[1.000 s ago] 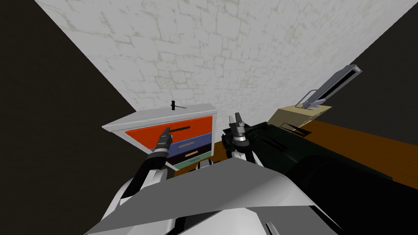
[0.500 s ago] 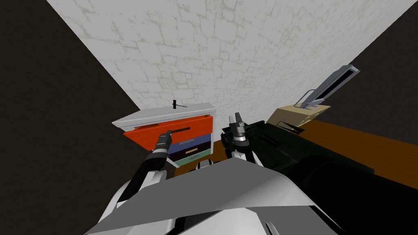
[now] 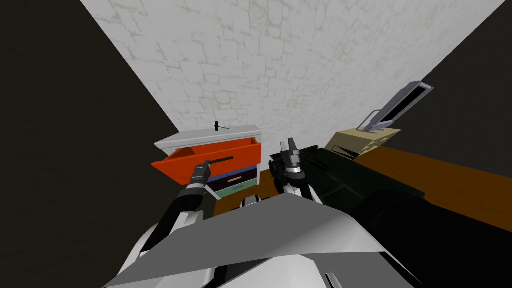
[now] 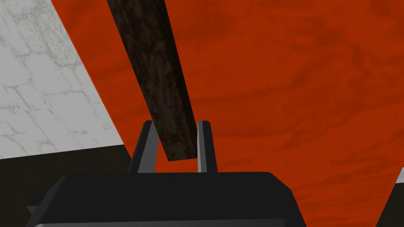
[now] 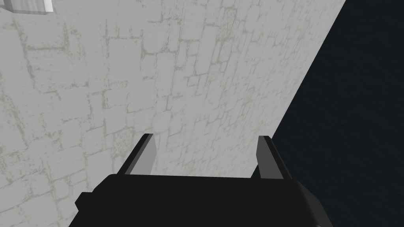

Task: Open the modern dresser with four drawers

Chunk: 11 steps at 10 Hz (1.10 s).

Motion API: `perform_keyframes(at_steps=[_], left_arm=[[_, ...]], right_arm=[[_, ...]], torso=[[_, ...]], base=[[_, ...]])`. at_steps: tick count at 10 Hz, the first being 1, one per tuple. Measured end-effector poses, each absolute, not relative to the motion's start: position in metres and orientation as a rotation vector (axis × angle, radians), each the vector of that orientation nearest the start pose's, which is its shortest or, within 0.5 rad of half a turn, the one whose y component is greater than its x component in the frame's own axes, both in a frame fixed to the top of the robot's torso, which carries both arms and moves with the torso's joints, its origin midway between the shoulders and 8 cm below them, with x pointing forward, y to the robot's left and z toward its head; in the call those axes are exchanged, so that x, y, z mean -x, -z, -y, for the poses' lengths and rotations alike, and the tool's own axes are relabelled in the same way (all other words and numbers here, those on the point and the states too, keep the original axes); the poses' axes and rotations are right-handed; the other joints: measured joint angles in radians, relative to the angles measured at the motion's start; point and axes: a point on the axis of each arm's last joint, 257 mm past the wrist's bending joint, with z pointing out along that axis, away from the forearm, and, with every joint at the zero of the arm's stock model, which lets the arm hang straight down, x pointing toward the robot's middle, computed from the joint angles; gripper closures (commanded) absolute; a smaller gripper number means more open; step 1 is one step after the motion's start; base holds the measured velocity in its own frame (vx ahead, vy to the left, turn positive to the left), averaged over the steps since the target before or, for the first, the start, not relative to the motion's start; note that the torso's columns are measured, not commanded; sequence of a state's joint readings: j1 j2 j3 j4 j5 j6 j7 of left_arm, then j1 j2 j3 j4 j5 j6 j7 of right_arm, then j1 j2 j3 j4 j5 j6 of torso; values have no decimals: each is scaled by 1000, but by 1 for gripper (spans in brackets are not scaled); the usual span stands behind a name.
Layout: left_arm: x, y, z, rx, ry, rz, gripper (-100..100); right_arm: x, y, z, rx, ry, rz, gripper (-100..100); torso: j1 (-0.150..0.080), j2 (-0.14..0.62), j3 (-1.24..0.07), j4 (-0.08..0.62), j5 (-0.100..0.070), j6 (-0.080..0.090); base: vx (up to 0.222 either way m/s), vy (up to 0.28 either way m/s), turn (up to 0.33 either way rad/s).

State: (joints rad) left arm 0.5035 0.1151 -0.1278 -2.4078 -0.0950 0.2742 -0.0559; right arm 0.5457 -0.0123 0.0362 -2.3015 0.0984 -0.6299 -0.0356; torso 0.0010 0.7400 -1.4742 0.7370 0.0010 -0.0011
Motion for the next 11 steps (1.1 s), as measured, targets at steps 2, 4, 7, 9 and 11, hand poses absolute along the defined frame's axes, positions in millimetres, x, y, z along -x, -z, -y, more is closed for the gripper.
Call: perform_keyframes(at_steps=[2, 4, 7, 9, 11], left_arm=[[-404, 93, -239, 998, 1056, -1236, -100], [-403, 83, -238, 1001, 1052, -1238, -100], [-399, 64, -238, 1000, 1051, -1236, -100], [-398, 58, -237, 1010, 1046, -1247, -100], [-395, 57, -236, 1022, 1038, -1258, 0]], right_arm=[[-317, -41, 252, -513, -1326, -602, 0], [-317, -41, 252, -513, -1326, -602, 0], [-317, -41, 252, -513, -1326, -602, 0], [-317, -41, 252, -513, -1326, -602, 0], [-317, -41, 252, -513, -1326, -602, 0]], torso=[[1, -7, -4, 0, 0, 1], [-1, -10, -7, -1, -1, 2], [-1, 0, 0, 2, -1, 1], [-3, 4, 1, 6, -4, 1], [-3, 4, 2, 6, -3, 1]], base=[[-29, 2, -5], [40, 5, -5], [20, 4, -6], [3, 2, -4], [4, 2, -1]])
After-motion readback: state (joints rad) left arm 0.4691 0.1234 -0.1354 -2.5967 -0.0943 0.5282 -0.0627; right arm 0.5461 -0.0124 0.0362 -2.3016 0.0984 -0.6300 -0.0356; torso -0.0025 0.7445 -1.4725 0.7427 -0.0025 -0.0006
